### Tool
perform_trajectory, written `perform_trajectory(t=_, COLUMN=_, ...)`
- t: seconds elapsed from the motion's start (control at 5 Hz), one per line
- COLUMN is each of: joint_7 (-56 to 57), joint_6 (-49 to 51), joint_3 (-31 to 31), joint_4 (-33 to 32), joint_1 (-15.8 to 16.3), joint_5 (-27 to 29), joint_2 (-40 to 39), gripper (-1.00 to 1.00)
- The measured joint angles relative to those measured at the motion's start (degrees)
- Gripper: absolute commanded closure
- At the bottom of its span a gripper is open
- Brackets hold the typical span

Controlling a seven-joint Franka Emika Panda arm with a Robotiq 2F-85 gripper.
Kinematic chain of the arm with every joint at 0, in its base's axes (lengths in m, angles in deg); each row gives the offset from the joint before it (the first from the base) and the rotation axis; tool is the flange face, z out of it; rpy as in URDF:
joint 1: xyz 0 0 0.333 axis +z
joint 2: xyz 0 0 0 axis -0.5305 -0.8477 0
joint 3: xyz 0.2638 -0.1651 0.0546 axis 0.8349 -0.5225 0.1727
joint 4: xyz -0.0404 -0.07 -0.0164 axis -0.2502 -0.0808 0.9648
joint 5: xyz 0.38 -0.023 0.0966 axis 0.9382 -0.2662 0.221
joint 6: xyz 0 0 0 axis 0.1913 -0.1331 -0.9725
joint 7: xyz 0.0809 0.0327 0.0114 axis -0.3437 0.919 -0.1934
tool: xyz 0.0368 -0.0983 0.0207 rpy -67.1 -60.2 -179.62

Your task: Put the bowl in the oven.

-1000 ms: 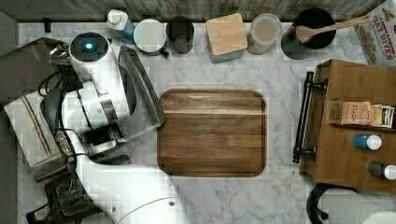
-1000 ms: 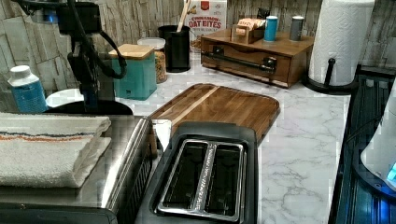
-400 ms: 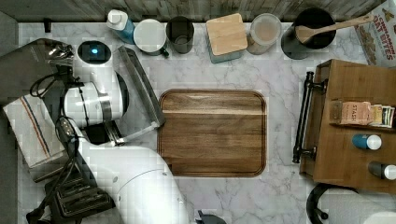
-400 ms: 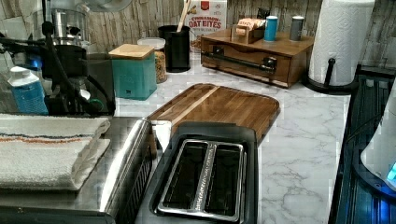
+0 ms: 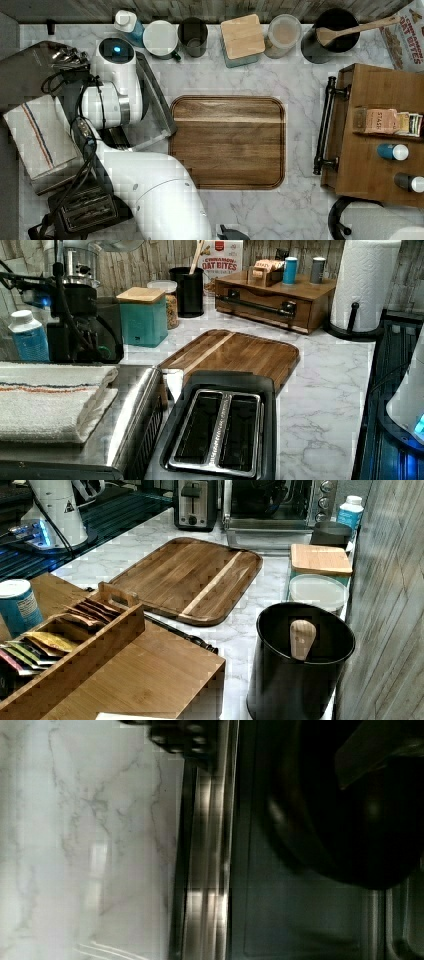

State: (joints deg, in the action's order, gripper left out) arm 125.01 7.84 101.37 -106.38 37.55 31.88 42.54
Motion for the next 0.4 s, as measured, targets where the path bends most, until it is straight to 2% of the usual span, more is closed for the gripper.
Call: perform_trajectory(t=0.4, joint_7=-3.4, joint_6=-8.3, joint_3=-0.1, joint_4=-2.6, joint_1=-2.8, joint_5=7.9, joint_2=2.5, gripper=-1.00)
